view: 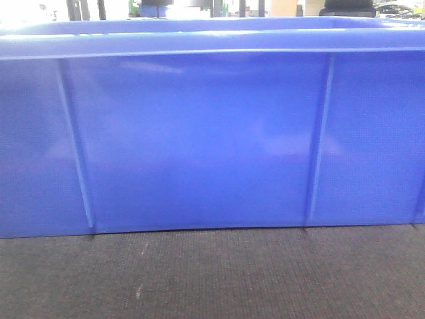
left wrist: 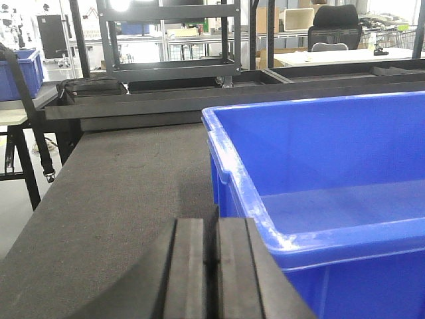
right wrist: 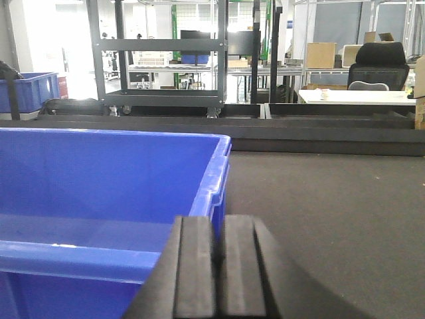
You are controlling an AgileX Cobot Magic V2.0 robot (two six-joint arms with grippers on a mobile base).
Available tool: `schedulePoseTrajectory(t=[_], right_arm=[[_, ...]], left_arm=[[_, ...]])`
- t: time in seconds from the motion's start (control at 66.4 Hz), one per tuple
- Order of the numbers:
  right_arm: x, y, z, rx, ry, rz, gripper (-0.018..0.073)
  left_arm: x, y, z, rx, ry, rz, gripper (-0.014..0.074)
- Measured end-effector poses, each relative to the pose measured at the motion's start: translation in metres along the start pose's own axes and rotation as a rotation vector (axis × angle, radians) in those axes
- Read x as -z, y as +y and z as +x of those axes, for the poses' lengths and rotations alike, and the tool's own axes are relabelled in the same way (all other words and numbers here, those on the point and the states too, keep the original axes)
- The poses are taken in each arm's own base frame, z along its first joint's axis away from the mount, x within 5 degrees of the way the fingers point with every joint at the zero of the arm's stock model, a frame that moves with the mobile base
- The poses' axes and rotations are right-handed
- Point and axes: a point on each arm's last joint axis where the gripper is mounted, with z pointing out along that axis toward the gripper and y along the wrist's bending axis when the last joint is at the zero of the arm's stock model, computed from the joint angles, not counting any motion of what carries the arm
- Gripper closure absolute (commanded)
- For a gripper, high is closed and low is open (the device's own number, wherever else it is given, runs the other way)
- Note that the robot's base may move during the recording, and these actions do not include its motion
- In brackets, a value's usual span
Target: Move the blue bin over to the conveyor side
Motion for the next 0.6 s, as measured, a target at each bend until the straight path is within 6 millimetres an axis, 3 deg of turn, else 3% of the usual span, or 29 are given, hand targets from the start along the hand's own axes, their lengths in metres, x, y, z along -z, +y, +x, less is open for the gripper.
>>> schedulePoseTrajectory(t=[0.226, 0.437, 0.602], right_arm=[[0.0, 0.0, 0.0, 0.002, 0.0, 0.001, 0.0629], [0.0, 0.0, 0.0, 0.002, 0.0, 0.001, 0.0629], [0.0, 0.0, 0.0, 0.002, 0.0, 0.001, 0.0629]], left_arm=[[-0.003, -0.001, 0.005, -0.002, -0.004, 0.002, 0.0612], [-0.019, -0.003, 0.046, 0.002, 0.074, -0.035, 0.0612], [-0.03, -0.005, 0.08, 0.008, 0.013, -0.07, 0.0612]])
